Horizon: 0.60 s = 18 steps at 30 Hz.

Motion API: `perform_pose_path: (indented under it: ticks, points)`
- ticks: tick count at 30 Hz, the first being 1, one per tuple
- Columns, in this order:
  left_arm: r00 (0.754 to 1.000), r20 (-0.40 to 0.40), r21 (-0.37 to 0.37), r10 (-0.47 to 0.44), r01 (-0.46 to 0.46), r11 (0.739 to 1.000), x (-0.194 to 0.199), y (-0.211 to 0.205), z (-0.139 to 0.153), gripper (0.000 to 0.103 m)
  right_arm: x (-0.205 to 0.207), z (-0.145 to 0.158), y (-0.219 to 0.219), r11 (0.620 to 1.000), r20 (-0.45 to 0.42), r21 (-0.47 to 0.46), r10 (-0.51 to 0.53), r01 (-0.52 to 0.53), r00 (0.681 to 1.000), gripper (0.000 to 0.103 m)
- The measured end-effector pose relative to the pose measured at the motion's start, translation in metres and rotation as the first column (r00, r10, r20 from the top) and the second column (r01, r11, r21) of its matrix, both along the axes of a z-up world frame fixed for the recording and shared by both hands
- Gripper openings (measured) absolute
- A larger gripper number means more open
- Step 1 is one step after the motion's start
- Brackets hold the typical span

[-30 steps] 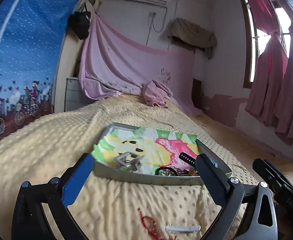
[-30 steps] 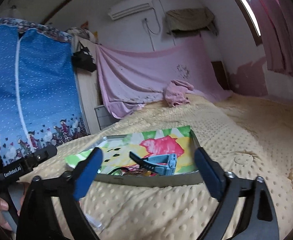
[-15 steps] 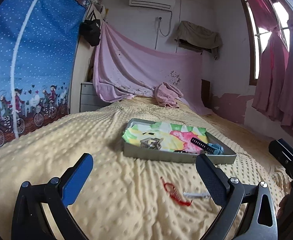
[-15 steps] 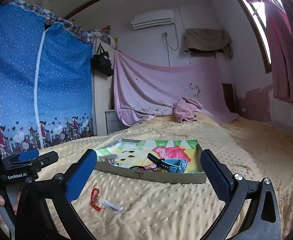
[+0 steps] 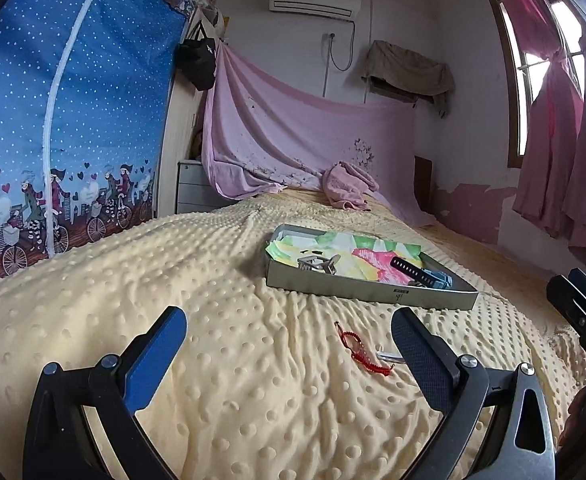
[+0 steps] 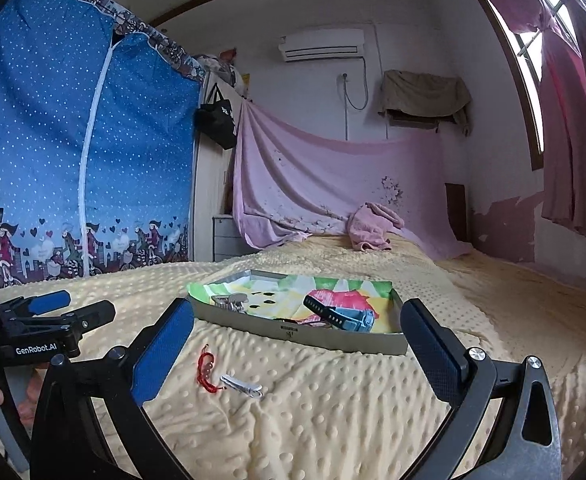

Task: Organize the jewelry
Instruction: 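Move both open tools back toward the red bracelet and white clip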

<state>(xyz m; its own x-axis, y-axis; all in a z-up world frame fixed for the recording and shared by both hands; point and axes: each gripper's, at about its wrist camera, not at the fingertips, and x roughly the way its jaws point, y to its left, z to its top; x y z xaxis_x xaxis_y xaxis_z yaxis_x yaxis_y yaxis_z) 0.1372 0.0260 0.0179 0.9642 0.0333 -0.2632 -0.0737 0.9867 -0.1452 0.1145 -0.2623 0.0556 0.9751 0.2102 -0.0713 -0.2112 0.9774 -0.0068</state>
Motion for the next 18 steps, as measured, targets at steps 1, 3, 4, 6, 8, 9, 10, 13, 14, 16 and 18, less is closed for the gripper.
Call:
perform_pose_path:
  ticks: [1, 3, 4, 6, 8, 9, 10, 13, 14, 16, 18]
  points:
    - [1.0, -0.001, 0.004, 0.003, -0.003, 1.0, 0.0, -0.001, 0.0, 0.103, 0.002, -0.001, -0.001, 1.0, -0.007, 0.006, 0.0, 0.0, 1.0, 0.102]
    - [1.0, -0.006, 0.009, 0.007, -0.006, 1.0, 0.0, -0.002, 0.0, 0.103, 0.004, -0.003, -0.004, 1.0, -0.02, 0.017, -0.001, 0.001, 1.0, 0.102]
    - [1.0, -0.009, 0.011, 0.008, -0.008, 1.0, 0.0, -0.002, -0.001, 0.103, 0.006, -0.004, -0.003, 1.0, -0.024, 0.021, -0.001, 0.002, 1.0, 0.102]
    - [1.0, -0.017, 0.013, 0.011, -0.011, 1.0, 0.001, -0.003, -0.002, 0.103, 0.009, -0.006, -0.004, 1.0, -0.033, 0.031, -0.002, 0.003, 0.999, 0.102]
    - [1.0, -0.025, 0.016, 0.01, -0.01, 1.0, 0.002, -0.004, -0.002, 0.103, 0.01, -0.007, -0.005, 0.999, -0.039, 0.035, -0.001, 0.003, 0.999, 0.102]
    - [1.0, -0.028, 0.017, 0.009, -0.008, 1.0, 0.003, -0.004, -0.002, 0.103, 0.012, -0.008, -0.005, 0.999, -0.041, 0.036, -0.001, 0.002, 0.999, 0.102]
    - [0.999, -0.033, 0.018, 0.007, -0.007, 1.0, 0.004, -0.004, -0.002, 0.103, 0.012, -0.009, -0.005, 0.999, -0.043, 0.035, -0.001, 0.002, 0.999, 0.102]
    - [0.999, -0.05, 0.021, 0.002, -0.001, 1.0, 0.008, -0.005, -0.003, 0.103, 0.016, -0.011, -0.003, 1.0, -0.054, 0.03, 0.001, 0.001, 0.999, 0.102]
    - [0.998, -0.057, 0.02, 0.0, 0.002, 1.0, 0.009, -0.005, -0.004, 0.103, 0.017, -0.012, -0.003, 1.0, -0.06, 0.029, 0.001, 0.001, 0.998, 0.102]
    - [0.997, -0.073, 0.021, -0.003, 0.005, 1.0, 0.013, -0.005, -0.005, 0.103, 0.02, -0.013, -0.003, 1.0, -0.072, 0.03, 0.001, 0.001, 0.997, 0.102]
    - [0.995, -0.094, 0.019, -0.013, 0.015, 1.0, 0.018, -0.006, -0.006, 0.103, 0.024, -0.014, -0.004, 0.999, -0.088, 0.032, 0.003, 0.0, 0.996, 0.102]
